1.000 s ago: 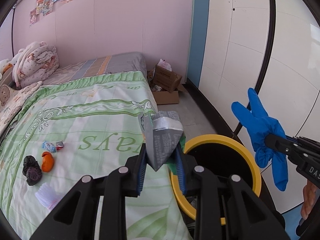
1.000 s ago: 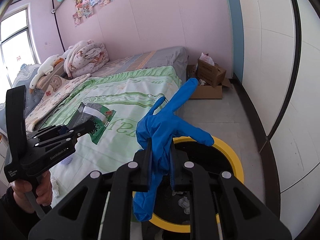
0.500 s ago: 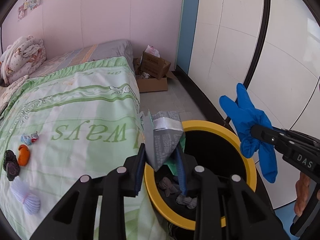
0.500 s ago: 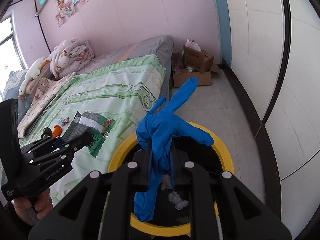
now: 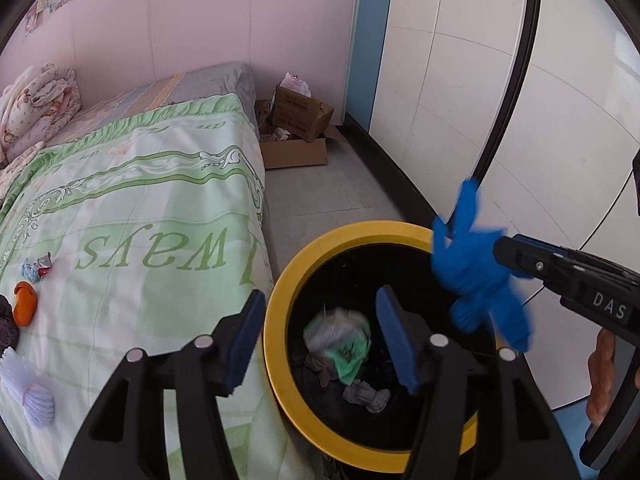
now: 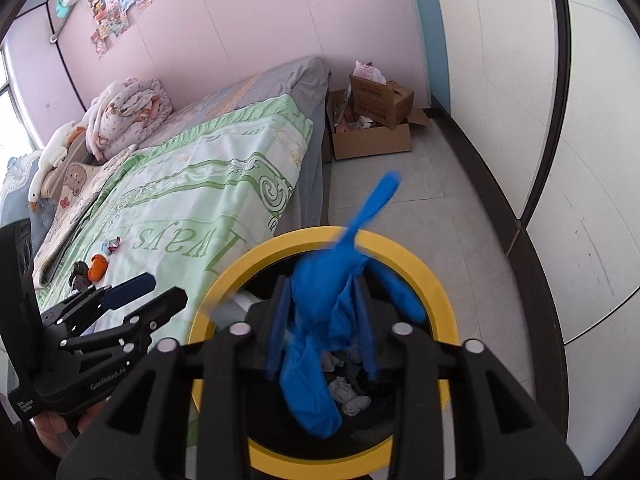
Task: Collect trash
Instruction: 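Open both tools to drop the glove and wrapper into the bin, then move both tools back over the bed toward the tissue bundles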
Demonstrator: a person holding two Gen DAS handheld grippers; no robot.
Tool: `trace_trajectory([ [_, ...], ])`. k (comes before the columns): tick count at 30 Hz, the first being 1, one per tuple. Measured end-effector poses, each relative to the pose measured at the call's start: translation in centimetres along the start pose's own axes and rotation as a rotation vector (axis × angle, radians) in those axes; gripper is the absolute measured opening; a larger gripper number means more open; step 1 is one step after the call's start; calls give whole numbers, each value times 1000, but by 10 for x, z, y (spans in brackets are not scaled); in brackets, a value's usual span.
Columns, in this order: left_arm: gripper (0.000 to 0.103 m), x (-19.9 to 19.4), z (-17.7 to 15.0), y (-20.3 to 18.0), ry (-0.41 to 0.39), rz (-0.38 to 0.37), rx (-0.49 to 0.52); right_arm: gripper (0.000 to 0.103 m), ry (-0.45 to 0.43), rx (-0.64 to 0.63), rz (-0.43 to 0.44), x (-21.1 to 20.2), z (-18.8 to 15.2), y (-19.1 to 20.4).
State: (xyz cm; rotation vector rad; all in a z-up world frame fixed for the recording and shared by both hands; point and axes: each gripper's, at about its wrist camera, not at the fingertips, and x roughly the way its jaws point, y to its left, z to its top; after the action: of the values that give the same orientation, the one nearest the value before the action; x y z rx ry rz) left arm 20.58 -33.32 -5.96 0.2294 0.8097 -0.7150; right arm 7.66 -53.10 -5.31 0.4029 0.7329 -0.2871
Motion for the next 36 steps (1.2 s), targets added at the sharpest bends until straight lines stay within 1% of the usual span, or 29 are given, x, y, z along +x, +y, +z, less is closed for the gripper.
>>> trace_trajectory([
  [10,58,-1,-3,10,7,14,-19,34,-7,13,-7,-3,0,-3],
  [15,59,-12,-3,16,-10,14,-25,34,-4,2,-1,-7,-1,3],
  [18,62,-21,-4,20,-22,23,-24,34,-7,-8,5,-12,-2,8],
  [21,63,-31,-5,28,-35,33,-29,37,-15,-19,14,-17,-1,17],
  [24,66,-41,-6,37,-46,44,-41,38,-21,-32,25,-21,1,28],
  [29,72,-60,-10,58,-67,75,-66,43,-35,-57,50,-28,2,49],
  [32,76,-73,-14,74,-81,99,-90,47,-39,-82,70,-31,5,67],
  [36,77,-88,-21,93,-96,139,-102,51,-41,-112,100,-31,7,89],
])
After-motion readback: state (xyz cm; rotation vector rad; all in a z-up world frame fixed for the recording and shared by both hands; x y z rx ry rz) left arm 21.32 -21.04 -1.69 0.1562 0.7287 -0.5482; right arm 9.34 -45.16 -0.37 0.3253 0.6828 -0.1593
